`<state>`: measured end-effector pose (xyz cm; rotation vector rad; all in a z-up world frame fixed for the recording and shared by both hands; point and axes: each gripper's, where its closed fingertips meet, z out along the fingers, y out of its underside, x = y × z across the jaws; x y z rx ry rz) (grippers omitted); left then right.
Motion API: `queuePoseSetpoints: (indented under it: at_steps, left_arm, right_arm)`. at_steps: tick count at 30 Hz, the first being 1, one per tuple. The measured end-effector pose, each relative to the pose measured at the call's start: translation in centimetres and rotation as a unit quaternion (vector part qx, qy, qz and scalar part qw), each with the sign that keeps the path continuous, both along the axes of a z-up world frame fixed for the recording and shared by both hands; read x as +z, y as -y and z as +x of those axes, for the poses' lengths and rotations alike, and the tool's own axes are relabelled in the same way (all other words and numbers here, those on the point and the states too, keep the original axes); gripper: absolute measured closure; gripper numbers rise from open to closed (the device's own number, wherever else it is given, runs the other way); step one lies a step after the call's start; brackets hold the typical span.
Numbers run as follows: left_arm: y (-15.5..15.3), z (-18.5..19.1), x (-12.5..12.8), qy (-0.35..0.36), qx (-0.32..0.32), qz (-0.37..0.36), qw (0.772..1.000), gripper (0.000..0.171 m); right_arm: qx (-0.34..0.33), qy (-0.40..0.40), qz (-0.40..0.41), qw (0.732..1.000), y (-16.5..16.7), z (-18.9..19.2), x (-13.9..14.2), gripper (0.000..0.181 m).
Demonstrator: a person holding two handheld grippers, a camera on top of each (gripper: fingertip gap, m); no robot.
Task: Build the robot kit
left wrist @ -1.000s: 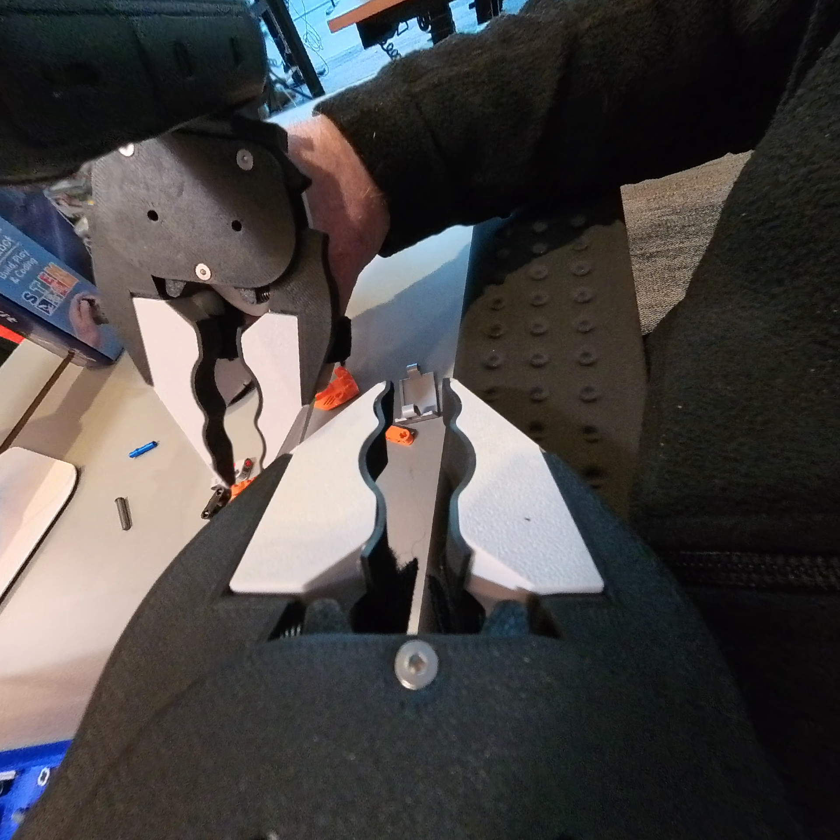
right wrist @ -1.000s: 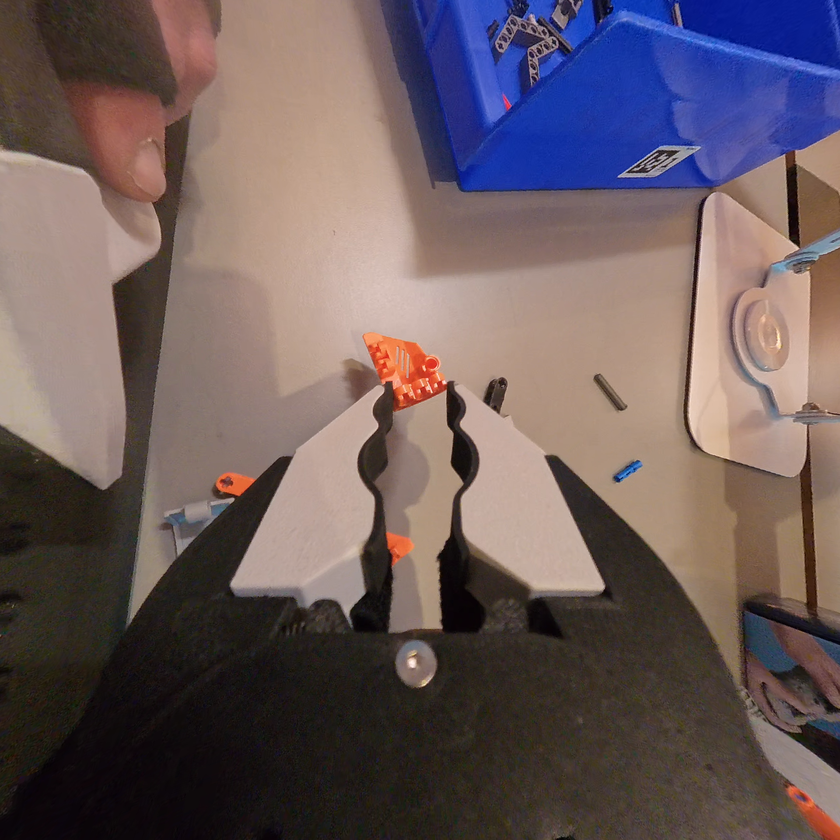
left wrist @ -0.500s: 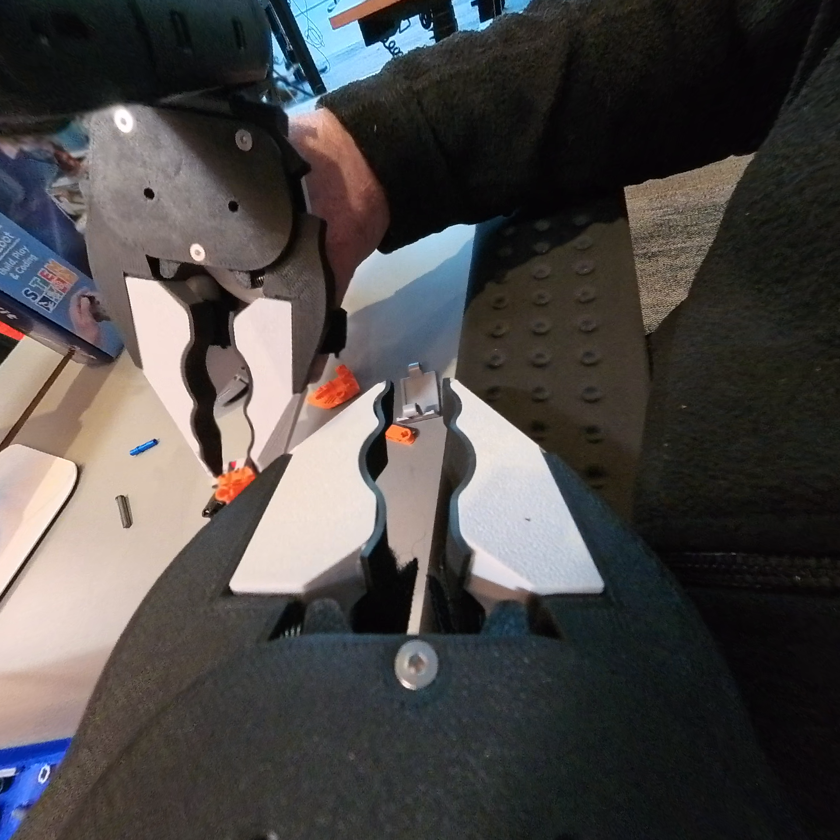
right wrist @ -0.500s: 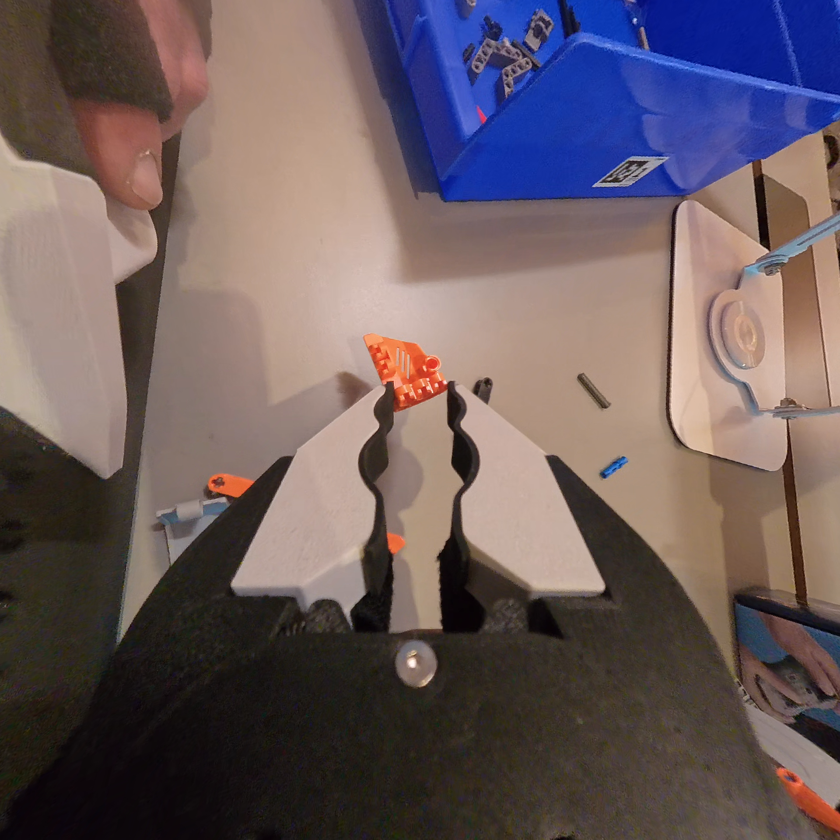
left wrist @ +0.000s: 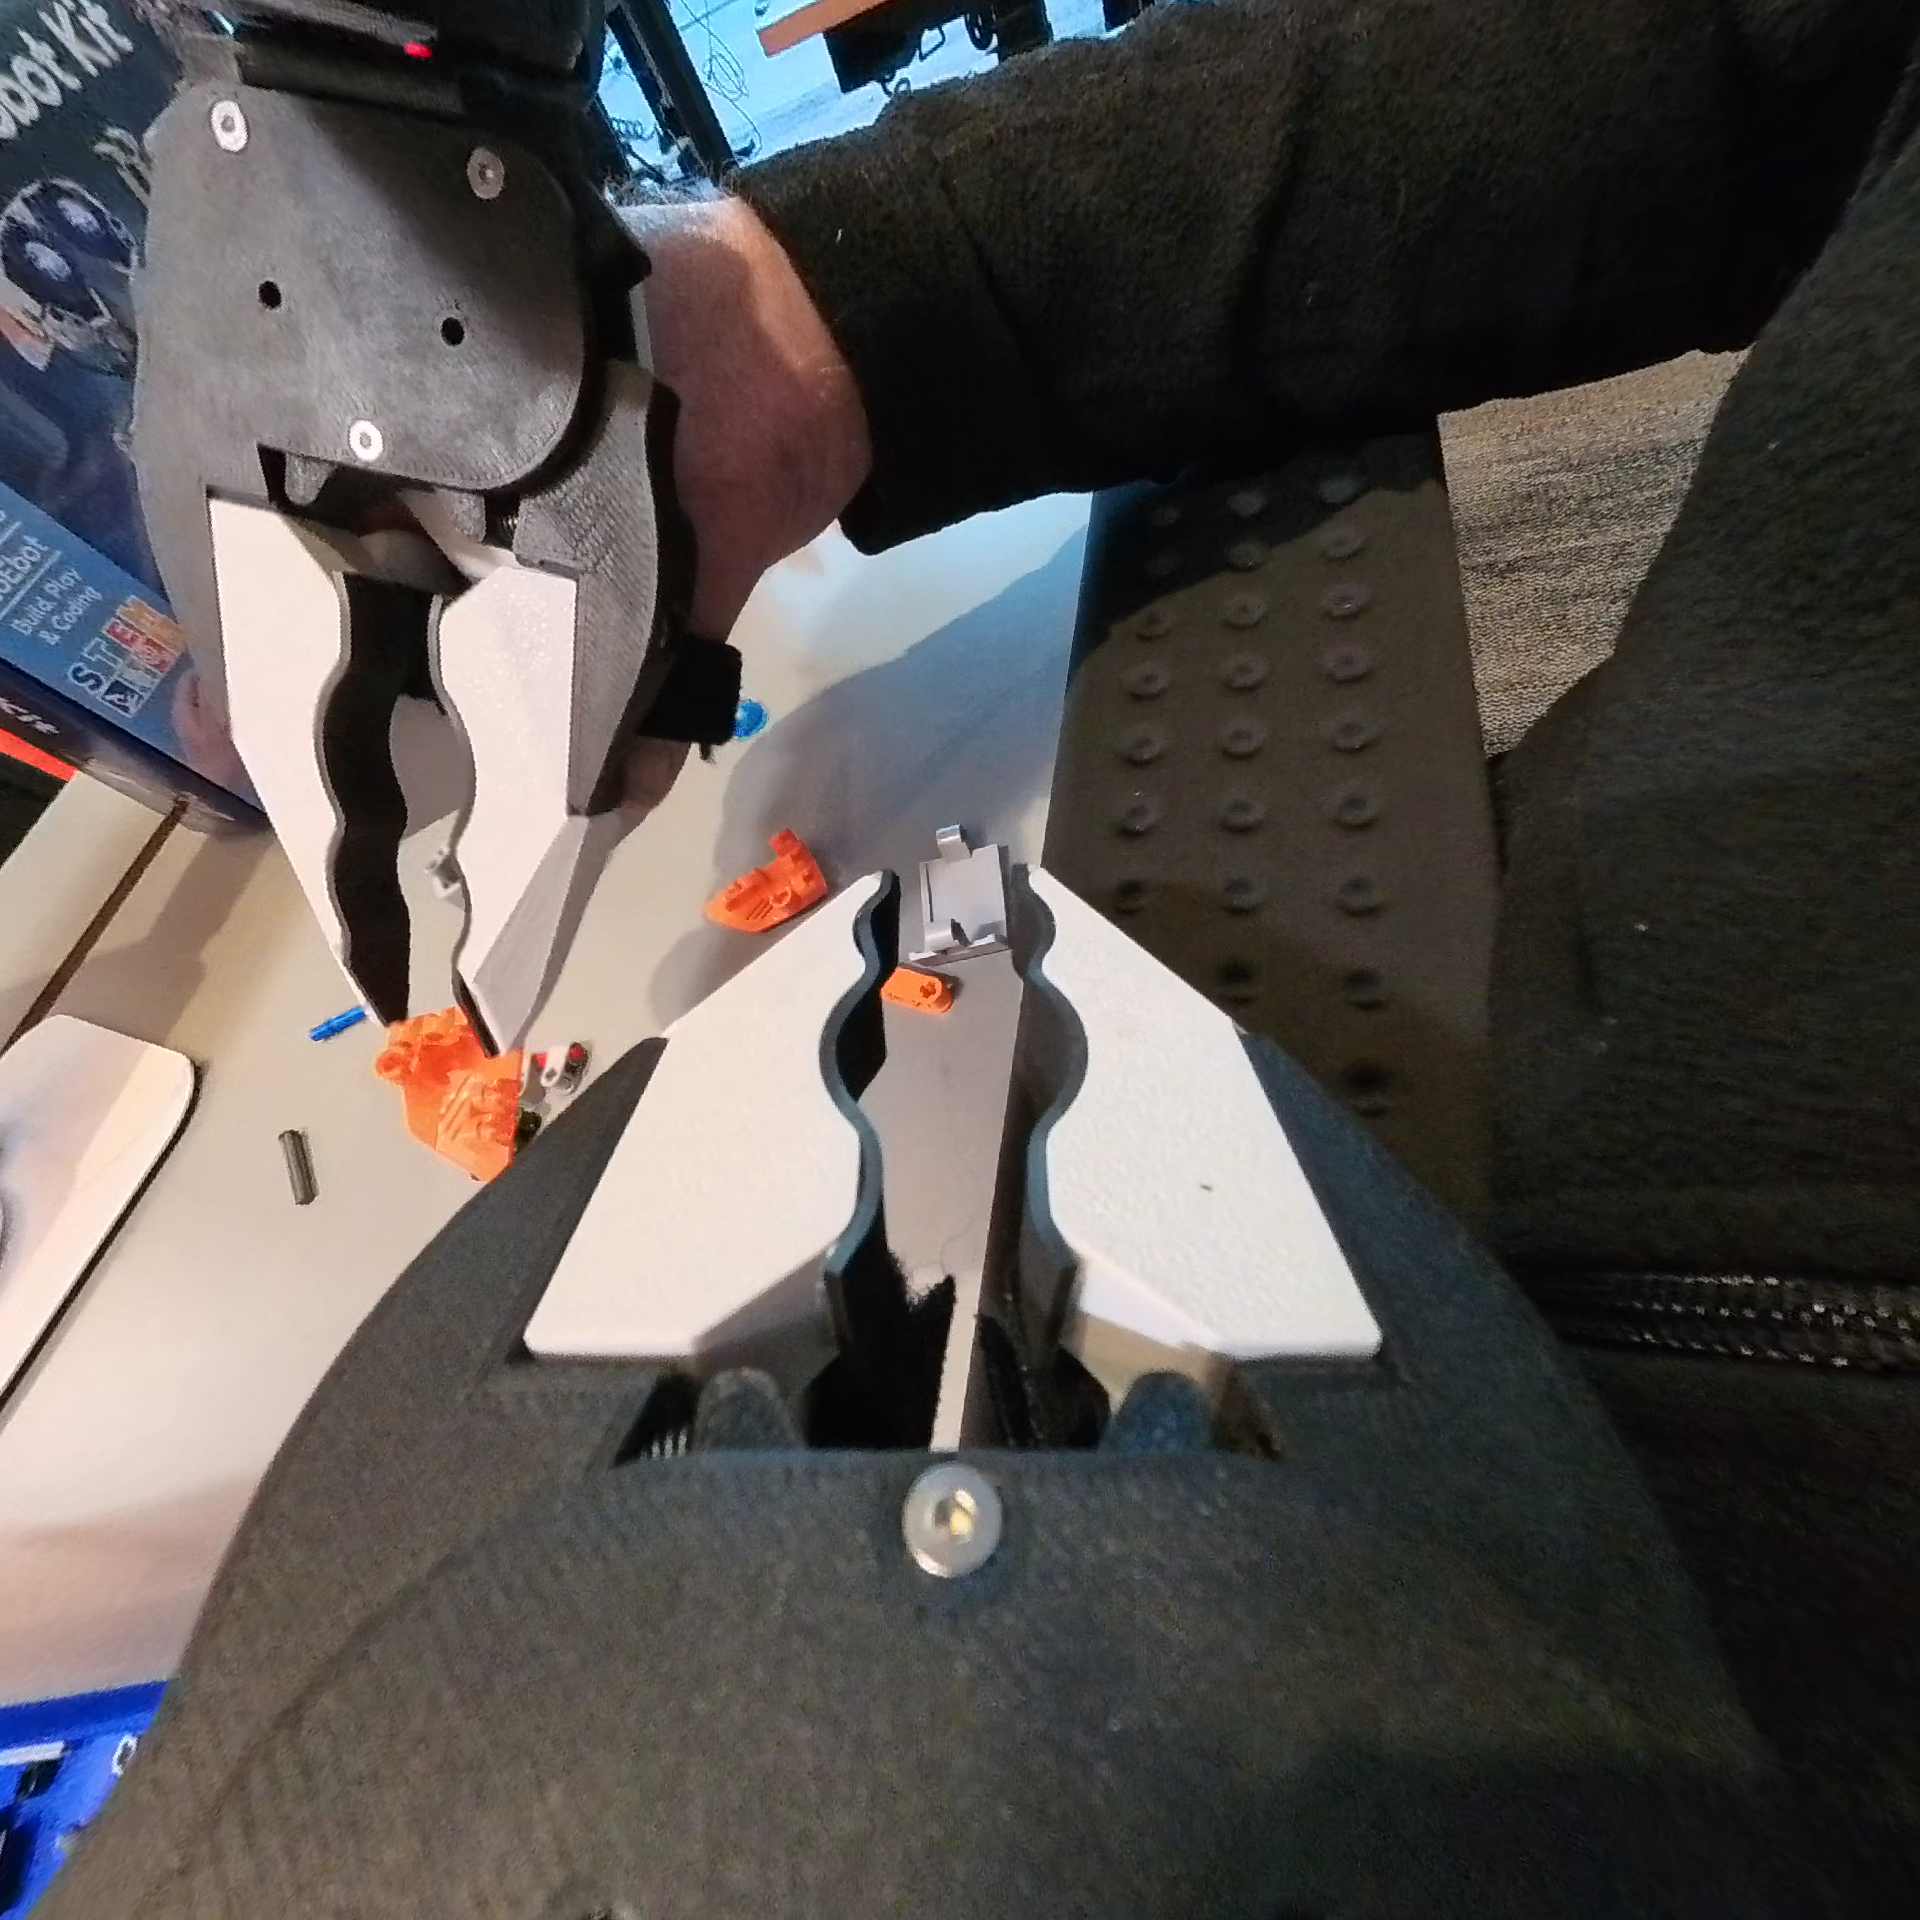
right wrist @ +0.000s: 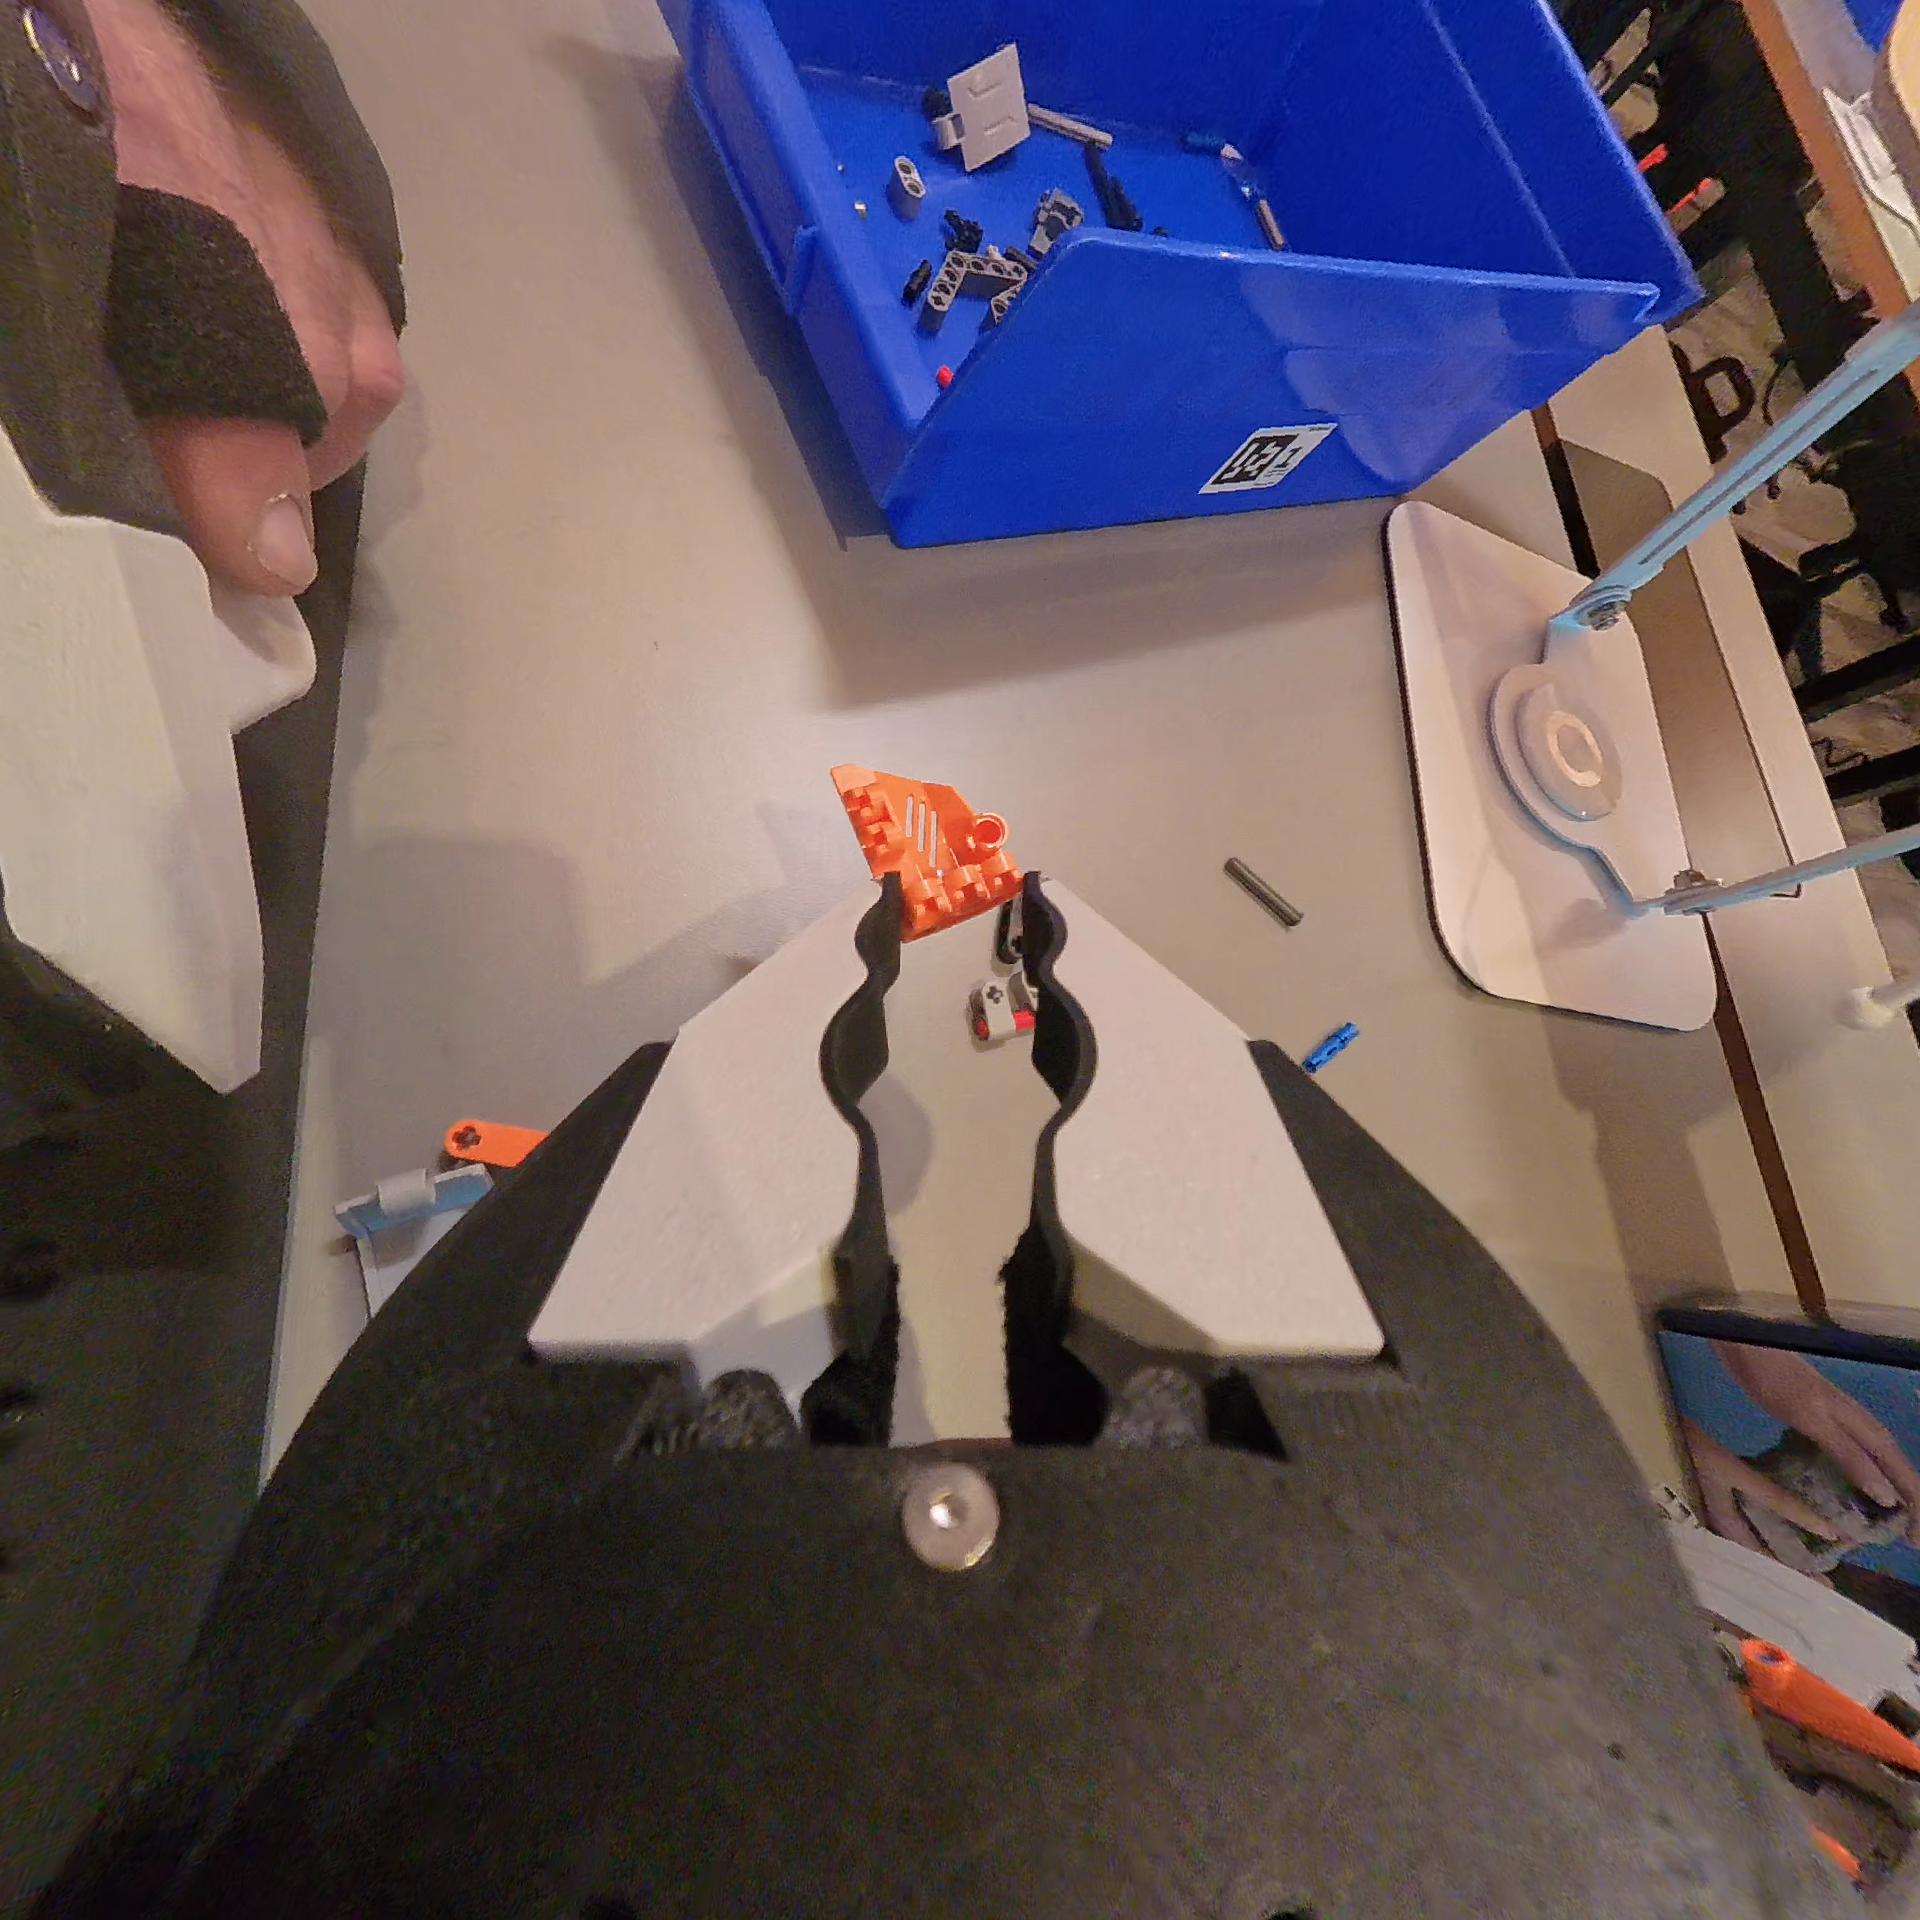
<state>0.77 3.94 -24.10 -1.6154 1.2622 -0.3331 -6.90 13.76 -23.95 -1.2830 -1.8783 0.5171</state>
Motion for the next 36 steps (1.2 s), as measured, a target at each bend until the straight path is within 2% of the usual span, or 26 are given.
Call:
queuePoseSetpoints:
  at_steps: [15, 36]
  left_arm:
    - [0.2, 0.2, 0.0, 0.002, -0.008, -0.005, 1.000, 0.153]
    - [0.1, 0.3, -0.1, 0.005, -0.006, -0.010, 1.000, 0.154]
  right_arm:
    - [-0.004, -0.008, -0.008, 1.000, -0.3, 0.2, -0.1, 0.161]
    - [-0.019, -0.047, -0.013, 0.999, -1.0, 0.4, 1.3, 0.161]
